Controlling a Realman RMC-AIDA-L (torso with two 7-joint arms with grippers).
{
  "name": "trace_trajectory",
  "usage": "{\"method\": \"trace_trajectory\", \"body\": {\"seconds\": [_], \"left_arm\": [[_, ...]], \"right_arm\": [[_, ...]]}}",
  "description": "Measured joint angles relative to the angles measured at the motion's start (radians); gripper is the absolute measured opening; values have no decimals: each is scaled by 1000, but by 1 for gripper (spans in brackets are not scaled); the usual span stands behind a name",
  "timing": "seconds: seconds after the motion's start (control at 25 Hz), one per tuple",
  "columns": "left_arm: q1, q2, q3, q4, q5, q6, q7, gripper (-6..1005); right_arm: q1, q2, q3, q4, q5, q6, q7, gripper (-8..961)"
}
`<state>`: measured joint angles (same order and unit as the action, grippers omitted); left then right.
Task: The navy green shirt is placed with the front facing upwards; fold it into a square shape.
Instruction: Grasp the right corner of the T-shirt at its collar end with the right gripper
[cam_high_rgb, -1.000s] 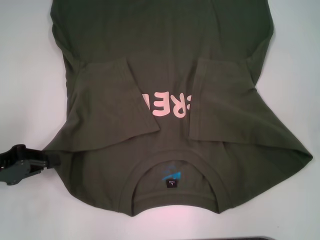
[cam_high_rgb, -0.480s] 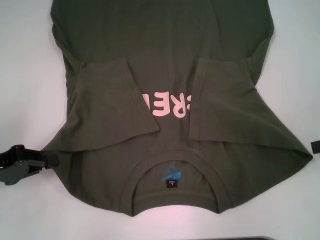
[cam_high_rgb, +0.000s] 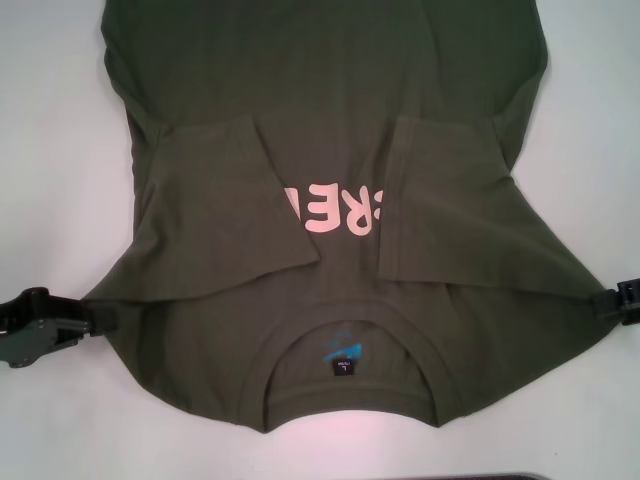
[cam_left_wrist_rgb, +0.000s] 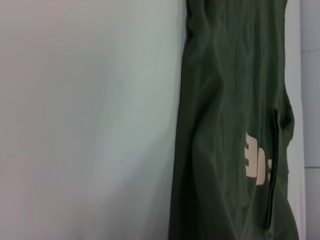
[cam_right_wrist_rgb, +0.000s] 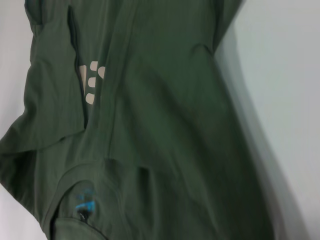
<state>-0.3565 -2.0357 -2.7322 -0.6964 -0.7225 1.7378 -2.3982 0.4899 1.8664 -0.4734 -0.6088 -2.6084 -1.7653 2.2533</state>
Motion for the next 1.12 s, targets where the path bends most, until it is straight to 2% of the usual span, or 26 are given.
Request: {"method": "trace_trajectory", "body": {"seconds": [1.12], "left_arm": [[-12, 0, 10, 1, -1, -6, -7, 42]], "right_arm": [[34, 25, 6, 36, 11, 36, 11, 823]]}}
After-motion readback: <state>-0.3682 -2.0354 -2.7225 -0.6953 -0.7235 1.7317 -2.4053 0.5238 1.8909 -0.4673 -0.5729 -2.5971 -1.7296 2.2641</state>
